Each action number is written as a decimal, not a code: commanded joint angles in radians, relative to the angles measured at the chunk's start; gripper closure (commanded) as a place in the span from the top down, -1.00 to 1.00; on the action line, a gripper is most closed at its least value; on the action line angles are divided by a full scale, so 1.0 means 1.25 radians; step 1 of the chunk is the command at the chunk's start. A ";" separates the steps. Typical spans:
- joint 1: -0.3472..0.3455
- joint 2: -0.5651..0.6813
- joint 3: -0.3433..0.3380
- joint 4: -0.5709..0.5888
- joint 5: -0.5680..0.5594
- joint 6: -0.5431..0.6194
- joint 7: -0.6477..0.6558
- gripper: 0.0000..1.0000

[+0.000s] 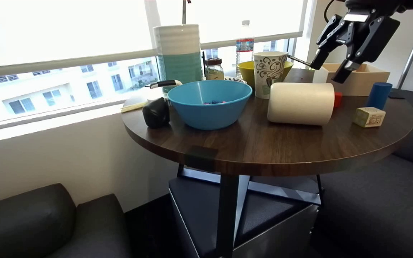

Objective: Lift the laying mug cup and position it upright on the table

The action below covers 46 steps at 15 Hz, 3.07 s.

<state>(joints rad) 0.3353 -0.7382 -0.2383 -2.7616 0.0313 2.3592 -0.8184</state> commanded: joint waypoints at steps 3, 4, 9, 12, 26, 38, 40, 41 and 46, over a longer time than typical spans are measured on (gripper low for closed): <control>-0.011 -0.007 0.003 0.002 0.014 -0.007 -0.088 1.00; 0.000 -0.005 -0.002 0.002 0.026 -0.005 -0.107 1.00; 0.026 0.012 -0.014 0.002 0.066 -0.001 -0.186 1.00; 0.022 0.015 -0.014 0.002 0.086 -0.016 -0.222 1.00; 0.025 0.068 -0.012 0.001 0.163 0.029 -0.334 1.00; 0.024 0.073 -0.025 0.001 0.246 0.077 -0.404 1.00; 0.016 0.078 -0.028 0.001 0.247 0.093 -0.408 1.00; 0.012 0.081 -0.030 0.001 0.248 0.096 -0.406 1.00; 0.007 0.103 -0.026 0.001 0.237 0.079 -0.400 1.00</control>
<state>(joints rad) 0.3524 -0.6414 -0.2805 -2.7620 0.3065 2.4550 -1.2923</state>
